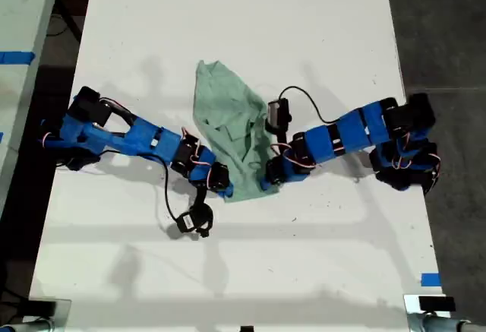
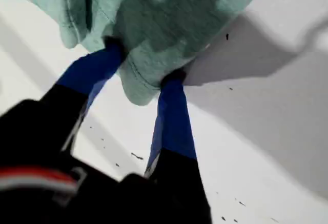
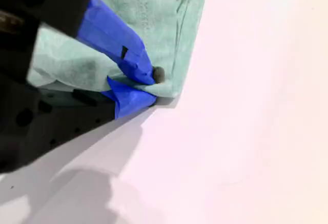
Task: Fold t shirt
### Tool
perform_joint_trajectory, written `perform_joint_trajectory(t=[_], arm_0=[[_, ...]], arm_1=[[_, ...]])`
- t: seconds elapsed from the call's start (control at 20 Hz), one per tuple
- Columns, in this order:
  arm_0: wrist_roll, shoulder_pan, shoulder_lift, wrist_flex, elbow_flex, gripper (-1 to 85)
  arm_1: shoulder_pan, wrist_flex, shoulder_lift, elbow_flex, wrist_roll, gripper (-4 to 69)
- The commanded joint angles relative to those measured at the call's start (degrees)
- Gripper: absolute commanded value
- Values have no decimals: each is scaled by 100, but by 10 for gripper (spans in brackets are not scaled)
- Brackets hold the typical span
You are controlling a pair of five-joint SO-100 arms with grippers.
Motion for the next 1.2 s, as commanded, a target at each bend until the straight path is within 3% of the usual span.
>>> perform_joint_trajectory(t=[0.0, 0.15, 0.25, 0.35, 0.5, 0.6, 0.75, 1.1, 1.15], arm_0=[[-97, 185, 237, 141, -431, -3], [-70, 360, 545, 439, -439, -3], [-88, 510, 756, 650, -439, -3], [-202, 659, 984, 896, -475, -3], [-334, 721, 1696, 1345, -475, -3], [-281, 404, 2232, 1925, -360, -3], [325, -448, 2900, 2496, -193, -3], [2206, -3050, 3472, 2839, -44, -1], [2479, -3357, 3437, 2602, 132, 98]], arm_1=[[-123, 281, -343, -765, 158, 7], [-571, 835, -316, -1591, 255, 7], [-1125, 703, -861, -2593, 334, 7], [-1477, 1336, -1608, -3973, 554, 7], [-1362, 1371, -791, -3797, 483, 7], [-932, 1512, -141, -3691, 105, 7], [26, 1714, 650, -3366, -536, 7], [2558, 1854, 1503, -2602, -1916, 11], [2883, 1802, 1521, -2408, -2013, 83]])
